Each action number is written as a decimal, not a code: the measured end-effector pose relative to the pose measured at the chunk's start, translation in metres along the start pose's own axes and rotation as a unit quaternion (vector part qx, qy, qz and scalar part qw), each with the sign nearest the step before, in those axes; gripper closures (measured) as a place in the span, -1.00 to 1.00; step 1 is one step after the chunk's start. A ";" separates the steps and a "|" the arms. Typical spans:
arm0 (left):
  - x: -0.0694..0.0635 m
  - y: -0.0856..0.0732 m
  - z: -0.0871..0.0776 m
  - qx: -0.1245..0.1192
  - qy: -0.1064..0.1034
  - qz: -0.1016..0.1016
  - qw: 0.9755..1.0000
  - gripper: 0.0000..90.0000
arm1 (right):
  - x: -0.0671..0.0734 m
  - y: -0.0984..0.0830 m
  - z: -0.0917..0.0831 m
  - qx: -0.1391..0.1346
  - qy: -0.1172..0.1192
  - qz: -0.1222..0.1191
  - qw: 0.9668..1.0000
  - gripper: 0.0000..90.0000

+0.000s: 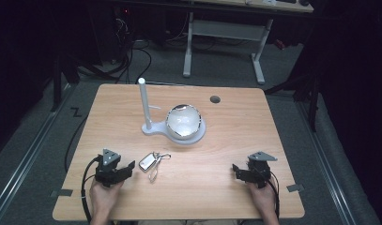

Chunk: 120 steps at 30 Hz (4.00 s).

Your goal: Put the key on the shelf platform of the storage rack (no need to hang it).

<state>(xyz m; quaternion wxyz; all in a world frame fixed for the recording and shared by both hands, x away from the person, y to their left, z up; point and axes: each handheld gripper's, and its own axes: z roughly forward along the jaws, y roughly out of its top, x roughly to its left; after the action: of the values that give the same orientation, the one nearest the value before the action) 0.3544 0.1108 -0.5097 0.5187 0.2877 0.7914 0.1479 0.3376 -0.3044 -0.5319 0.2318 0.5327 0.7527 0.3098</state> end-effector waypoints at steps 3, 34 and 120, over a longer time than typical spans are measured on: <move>-0.004 -0.001 -0.003 0.007 -0.003 -0.009 1.000 -0.15 | 0.000 0.000 0.000 0.000 0.000 0.000 1.000 -0.50; -0.039 -0.046 -0.028 0.084 -0.034 0.004 0.996 -0.24 | 0.000 0.000 0.000 0.000 0.000 0.000 1.000 -0.50; -0.058 -0.048 -0.019 0.081 -0.052 0.048 0.994 0.93 | 0.000 0.000 0.000 0.000 0.000 0.000 1.000 -0.50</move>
<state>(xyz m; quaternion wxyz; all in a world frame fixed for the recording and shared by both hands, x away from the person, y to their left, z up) 0.3399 0.0386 -0.4850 0.5266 0.3737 0.7578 0.0932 0.3376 -0.3045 -0.5318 0.2314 0.5325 0.7529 0.3097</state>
